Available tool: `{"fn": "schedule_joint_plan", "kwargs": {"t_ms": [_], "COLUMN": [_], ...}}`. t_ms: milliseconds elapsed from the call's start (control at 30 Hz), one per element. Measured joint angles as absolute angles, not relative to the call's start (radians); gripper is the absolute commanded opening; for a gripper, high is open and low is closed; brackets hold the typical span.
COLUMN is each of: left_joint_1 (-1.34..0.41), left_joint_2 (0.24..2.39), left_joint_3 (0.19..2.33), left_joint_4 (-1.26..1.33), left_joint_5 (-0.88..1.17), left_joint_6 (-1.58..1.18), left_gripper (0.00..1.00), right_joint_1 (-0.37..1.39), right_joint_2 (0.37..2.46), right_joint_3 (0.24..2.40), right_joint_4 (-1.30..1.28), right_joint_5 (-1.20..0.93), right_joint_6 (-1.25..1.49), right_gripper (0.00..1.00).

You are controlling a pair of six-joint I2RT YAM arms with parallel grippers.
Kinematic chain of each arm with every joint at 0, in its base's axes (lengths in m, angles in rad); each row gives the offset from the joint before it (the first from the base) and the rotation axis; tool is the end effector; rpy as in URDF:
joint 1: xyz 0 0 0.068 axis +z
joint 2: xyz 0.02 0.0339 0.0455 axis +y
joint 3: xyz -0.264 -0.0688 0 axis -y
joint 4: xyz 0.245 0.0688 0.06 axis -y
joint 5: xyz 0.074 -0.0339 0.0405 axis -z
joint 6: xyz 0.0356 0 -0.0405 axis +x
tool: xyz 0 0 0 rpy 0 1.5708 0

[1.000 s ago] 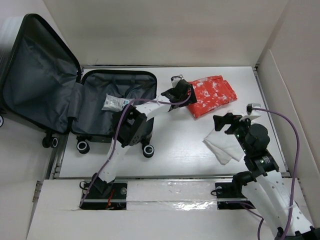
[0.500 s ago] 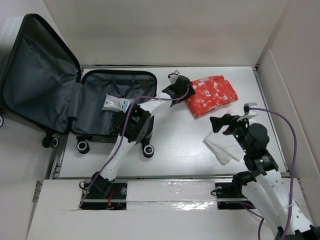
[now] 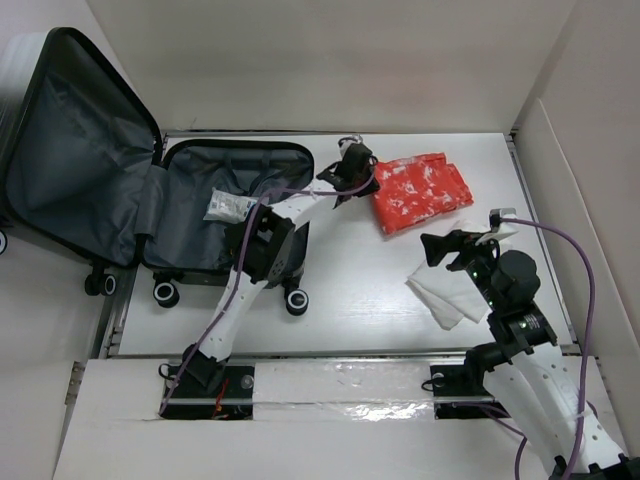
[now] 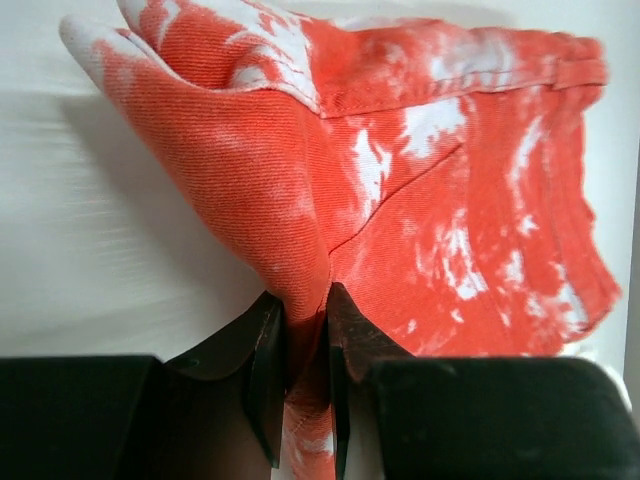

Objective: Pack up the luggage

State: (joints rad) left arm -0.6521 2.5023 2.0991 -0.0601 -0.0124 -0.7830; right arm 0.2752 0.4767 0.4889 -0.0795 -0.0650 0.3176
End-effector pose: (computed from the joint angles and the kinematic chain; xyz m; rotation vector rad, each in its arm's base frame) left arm 0.4603 -0.3509 0.1811 -0.1490 2.1469 -0.8648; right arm 0.1331 0.0400 0.2903 -0.0153 1.6621 0.5053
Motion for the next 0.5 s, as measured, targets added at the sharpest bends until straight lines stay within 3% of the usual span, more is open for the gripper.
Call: {"fn": "schedule_joint_plan", "kwargs": {"t_ms": [267,500], "left_joint_1": [-0.473,-0.042], "left_joint_2": [2.126,1.61], "left_joint_3": [1.947,1.449], "left_joint_4": [-0.259,-0.18], "left_joint_5": [0.147,0.249], "left_joint_6": [-0.58,-0.57], "left_gripper": [0.0,0.0], "right_joint_1": [0.275,0.275], "right_joint_2": [0.483,0.486], "right_joint_3": [0.489,0.489], "right_joint_4": [-0.072,-0.072], "right_joint_5": [-0.087,-0.109], "right_joint_6": [0.311,0.307], "right_gripper": [0.94,0.95]}}
